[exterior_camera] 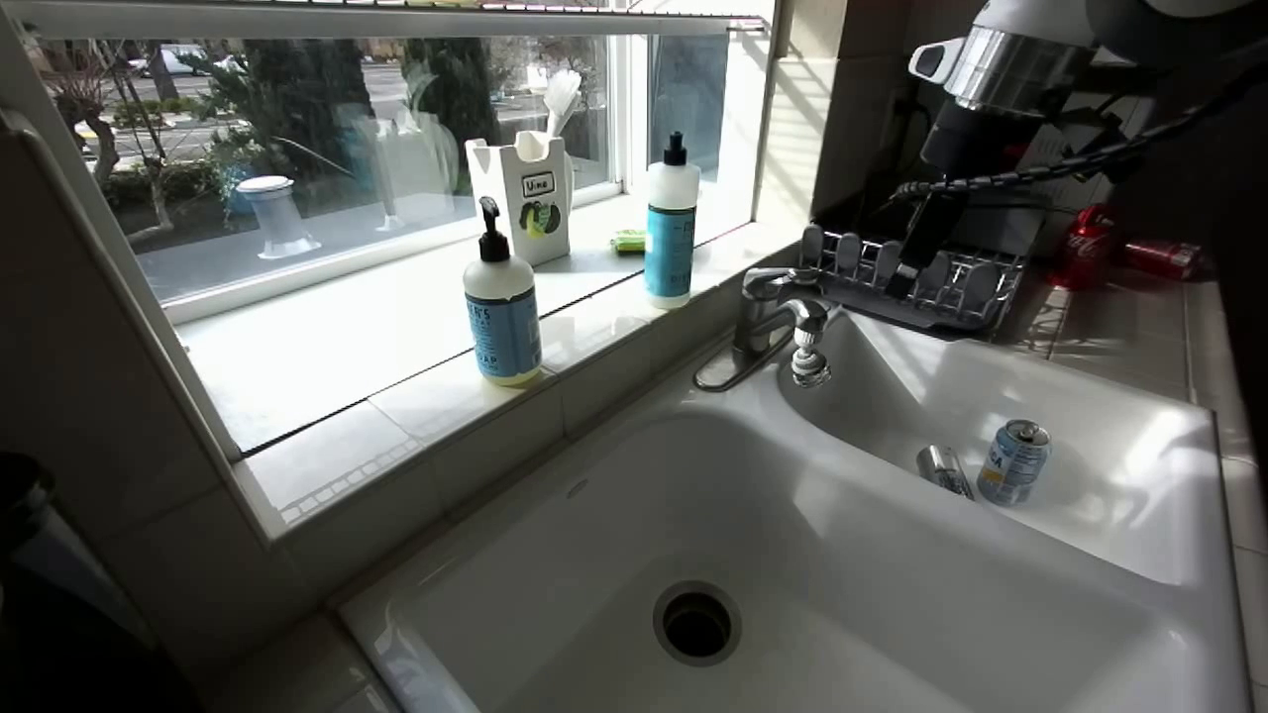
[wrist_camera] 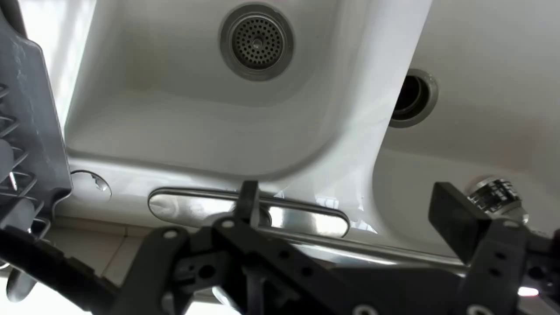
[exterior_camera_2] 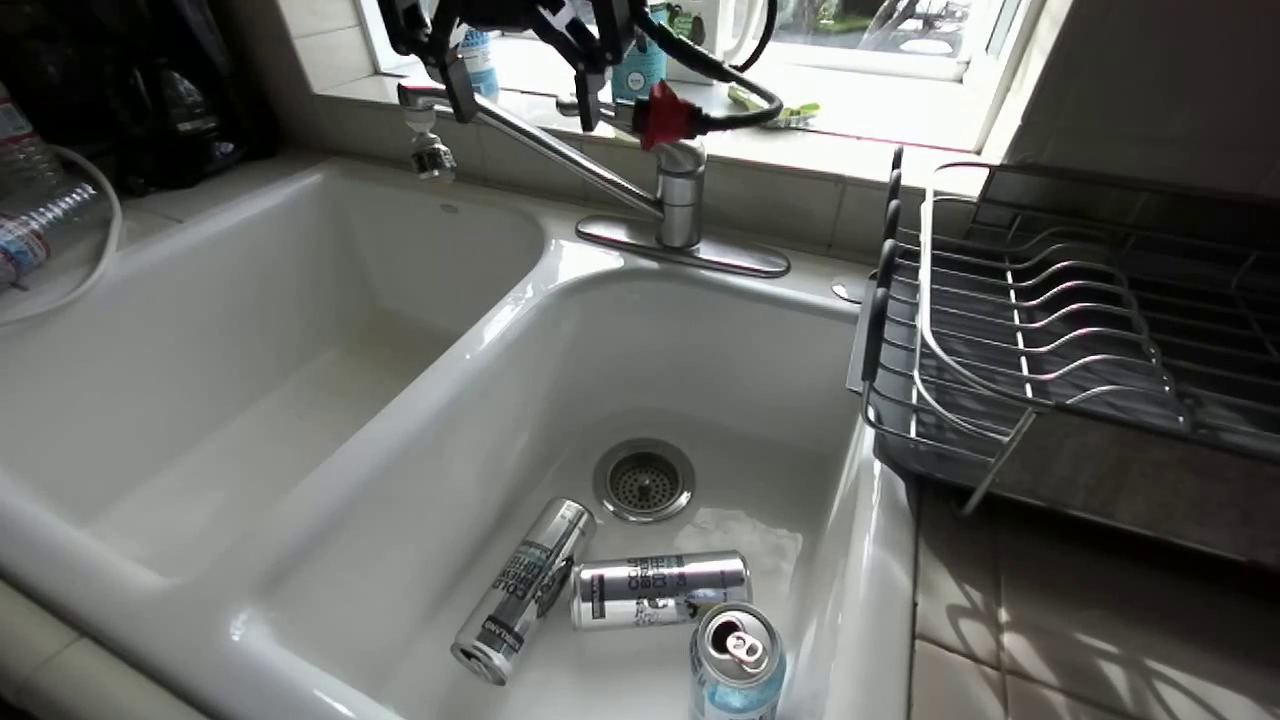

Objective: Pour the contents in the bottle into the sink

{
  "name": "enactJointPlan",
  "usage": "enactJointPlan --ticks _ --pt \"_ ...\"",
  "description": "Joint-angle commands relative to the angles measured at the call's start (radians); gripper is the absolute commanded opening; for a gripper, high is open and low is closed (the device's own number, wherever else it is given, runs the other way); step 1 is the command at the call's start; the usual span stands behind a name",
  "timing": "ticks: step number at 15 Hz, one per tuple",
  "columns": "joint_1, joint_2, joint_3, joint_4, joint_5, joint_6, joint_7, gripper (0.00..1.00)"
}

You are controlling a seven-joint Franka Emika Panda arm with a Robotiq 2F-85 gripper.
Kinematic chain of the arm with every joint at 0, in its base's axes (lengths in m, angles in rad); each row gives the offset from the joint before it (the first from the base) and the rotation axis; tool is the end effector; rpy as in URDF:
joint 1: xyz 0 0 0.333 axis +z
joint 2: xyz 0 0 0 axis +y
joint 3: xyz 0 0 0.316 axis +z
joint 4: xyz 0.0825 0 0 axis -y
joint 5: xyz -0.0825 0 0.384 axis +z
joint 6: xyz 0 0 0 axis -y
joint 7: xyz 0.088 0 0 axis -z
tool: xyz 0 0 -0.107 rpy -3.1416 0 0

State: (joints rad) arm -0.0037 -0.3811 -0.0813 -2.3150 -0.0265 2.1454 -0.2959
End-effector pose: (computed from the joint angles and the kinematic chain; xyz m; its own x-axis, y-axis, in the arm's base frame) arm 0.4541 -0.0425 0.5110 0.9534 0.2246 0.2015 0.2178 -0.9744 0.0557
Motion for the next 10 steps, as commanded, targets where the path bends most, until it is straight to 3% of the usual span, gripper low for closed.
enactJointPlan --ticks 1,4,6,10 --pt "0.02 0.078 0.03 0.105 -0.076 0.099 -0.054 1.0" --pt "0.042 0.171 0.022 0.197 -0.073 0.265 -0.147 1.0" --pt "0.066 0.246 0.0 0.254 -0.004 0.404 -0.244 1.0" --pt "0.134 0.402 -0.04 0.375 0.301 0.542 -0.498 1.0"
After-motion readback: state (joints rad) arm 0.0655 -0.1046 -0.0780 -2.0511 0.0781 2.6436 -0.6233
